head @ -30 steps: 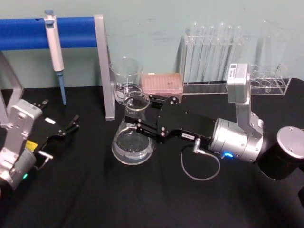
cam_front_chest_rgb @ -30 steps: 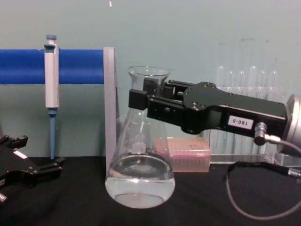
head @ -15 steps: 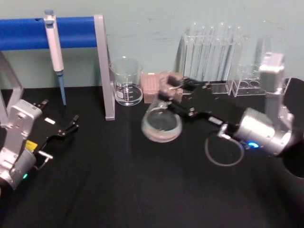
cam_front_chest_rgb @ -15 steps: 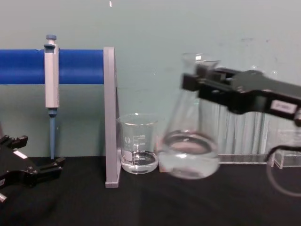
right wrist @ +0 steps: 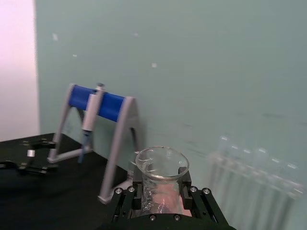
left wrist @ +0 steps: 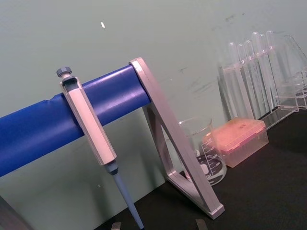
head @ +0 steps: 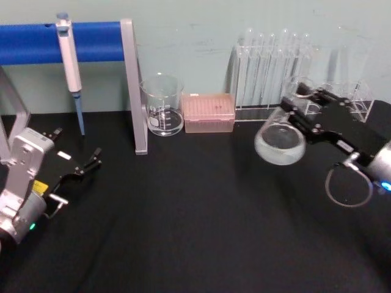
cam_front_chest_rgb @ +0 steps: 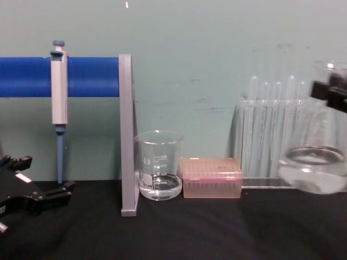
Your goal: Grasp the erlenmeyer flask with one hand, shake it three times, then place it back.
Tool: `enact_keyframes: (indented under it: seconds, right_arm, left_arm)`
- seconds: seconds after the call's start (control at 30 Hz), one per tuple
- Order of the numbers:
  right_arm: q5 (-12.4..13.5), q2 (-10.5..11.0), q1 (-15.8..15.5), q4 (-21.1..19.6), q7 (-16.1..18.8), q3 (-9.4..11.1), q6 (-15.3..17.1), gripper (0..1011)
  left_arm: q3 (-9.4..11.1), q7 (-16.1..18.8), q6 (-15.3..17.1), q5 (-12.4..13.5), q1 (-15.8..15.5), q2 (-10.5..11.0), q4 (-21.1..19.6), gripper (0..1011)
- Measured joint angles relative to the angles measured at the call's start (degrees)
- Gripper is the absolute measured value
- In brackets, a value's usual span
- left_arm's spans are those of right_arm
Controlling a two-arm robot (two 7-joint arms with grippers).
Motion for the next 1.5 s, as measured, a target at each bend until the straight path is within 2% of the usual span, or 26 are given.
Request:
enact_keyframes:
  seconds: [0.23,0.37,0.5,0.77,1.03,1.07,1.17,1.47,1.5]
  right_arm:
    - [-0.38,0.47,-2.84,-0.91,-1.98,3.15,0.42,458]
    - [-0.66,0.12,-3.13,-0.95,-1.98,3.78,0.63,458]
    - [-1.00,-0.60,-2.50,-0.55,-0.91,3.56,1.04,458]
    - [-1.23,-2.67,0.21,1.37,3.00,0.92,1.92,458]
    - [-0.60,-4.93,4.59,4.25,8.78,-4.58,2.59,458]
    - [-0.60,-4.93,4.59,4.25,8.78,-4.58,2.59,458]
    - [-0.26,-5.64,6.12,4.91,10.83,-7.06,2.96,458]
    - [0.24,-6.63,8.57,5.84,14.69,-12.20,3.88,458]
    - [0.24,-6.63,8.57,5.84,14.69,-12.20,3.88,458]
  left_arm:
    - [0.00,0.00,0.00,0.00,0.00,0.00,0.00,1001]
    - [0.00,0.00,0.00,0.00,0.00,0.00,0.00,1001]
    - [0.00,0.00,0.00,0.00,0.00,0.00,0.00,1000]
    - [0.00,0.00,0.00,0.00,0.00,0.00,0.00,1001]
    - [0.00,0.00,0.00,0.00,0.00,0.00,0.00,1001]
    - [0.00,0.00,0.00,0.00,0.00,0.00,0.00,1001]
    - [0.00,0.00,0.00,0.00,0.00,0.00,0.00,1001]
    - [0.00,0.00,0.00,0.00,0.00,0.00,0.00,1001]
    - [0.00,0.00,0.00,0.00,0.00,0.00,0.00,1001]
